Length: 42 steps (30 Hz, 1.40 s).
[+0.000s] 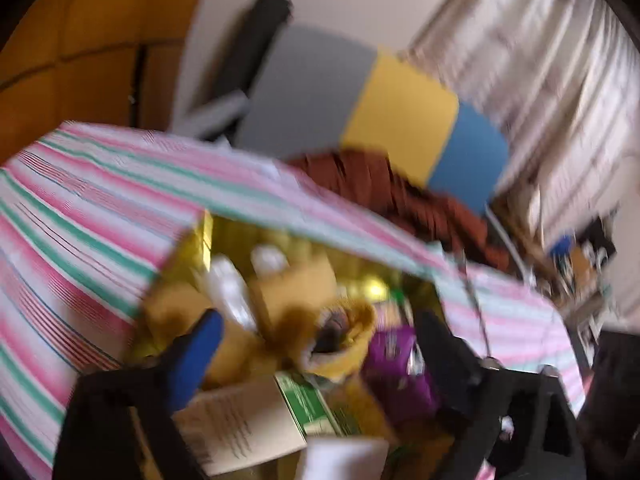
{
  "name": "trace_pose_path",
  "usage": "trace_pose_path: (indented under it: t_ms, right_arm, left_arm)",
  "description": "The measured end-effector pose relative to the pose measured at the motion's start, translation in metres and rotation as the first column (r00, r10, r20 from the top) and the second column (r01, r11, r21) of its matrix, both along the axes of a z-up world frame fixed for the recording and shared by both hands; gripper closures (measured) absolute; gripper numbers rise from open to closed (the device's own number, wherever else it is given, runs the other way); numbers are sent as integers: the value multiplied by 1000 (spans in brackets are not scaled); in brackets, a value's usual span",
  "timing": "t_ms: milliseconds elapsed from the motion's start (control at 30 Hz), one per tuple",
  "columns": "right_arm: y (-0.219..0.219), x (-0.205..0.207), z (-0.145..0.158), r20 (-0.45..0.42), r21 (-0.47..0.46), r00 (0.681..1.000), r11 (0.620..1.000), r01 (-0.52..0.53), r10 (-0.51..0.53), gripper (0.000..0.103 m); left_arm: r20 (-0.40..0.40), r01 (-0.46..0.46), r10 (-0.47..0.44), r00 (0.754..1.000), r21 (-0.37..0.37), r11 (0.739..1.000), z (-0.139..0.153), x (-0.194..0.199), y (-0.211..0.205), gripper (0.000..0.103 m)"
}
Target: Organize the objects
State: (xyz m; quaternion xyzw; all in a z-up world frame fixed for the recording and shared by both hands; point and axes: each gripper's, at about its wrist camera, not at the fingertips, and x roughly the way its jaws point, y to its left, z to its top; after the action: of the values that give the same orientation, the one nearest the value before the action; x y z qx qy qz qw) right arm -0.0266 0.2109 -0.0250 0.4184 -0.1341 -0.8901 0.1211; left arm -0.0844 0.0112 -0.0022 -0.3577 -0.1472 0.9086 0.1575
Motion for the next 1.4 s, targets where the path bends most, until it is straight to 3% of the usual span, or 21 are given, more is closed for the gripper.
trace_pose_path:
  t_ms: [100, 167, 333, 433, 600, 700, 833, 967, 1267, 1400]
  right_arm:
    - [-3, -1, 2, -3, 3, 1000, 1000, -10, 10, 53]
    - [-8, -4, 3, -7, 7, 999, 999, -32, 32, 53]
    - [-18, -10, 3, 2, 17, 999, 998, -55, 55, 60]
    - [-23, -7, 4, 5, 35, 998, 998, -56, 56, 60]
    - [-26, 2, 8, 29, 130, 999, 991, 15, -19, 58]
    - [-23, 5, 11, 36, 151, 998, 987, 48, -54, 54]
    - [-24, 10, 16, 21, 196, 996, 978, 76, -82, 52]
    - [-30, 16, 24, -7, 280, 991, 951, 130, -133, 48]
    - [-35, 15, 27, 42, 325, 968, 920, 220, -246, 45]
    - [-33, 19, 24, 68, 316, 961, 920, 234, -267, 45]
  left_arm:
    - [-66, -65, 63, 996, -23, 998, 21, 6, -12, 2]
    - [-96, -134, 125, 988, -94, 986, 29, 13, -15, 0]
    - [-122, -241, 212, 970, -319, 917, 27, 28, -9, 0]
    - [-71, -218, 207, 976, -389, 895, 17, 36, -2, 0]
    - [-6, -170, 183, 983, -401, 900, -1, 53, 7, 0]
    - [7, -182, 206, 979, -438, 880, -5, 61, 11, 0]
    - [16, -192, 224, 975, -453, 870, -3, 71, 12, 0]
    - [31, -187, 223, 974, -439, 879, 3, 77, 8, 0]
    - [-16, -224, 249, 968, -495, 839, 15, 87, 6, 0]
    - [13, -218, 256, 967, -486, 846, 16, 85, 2, 0]
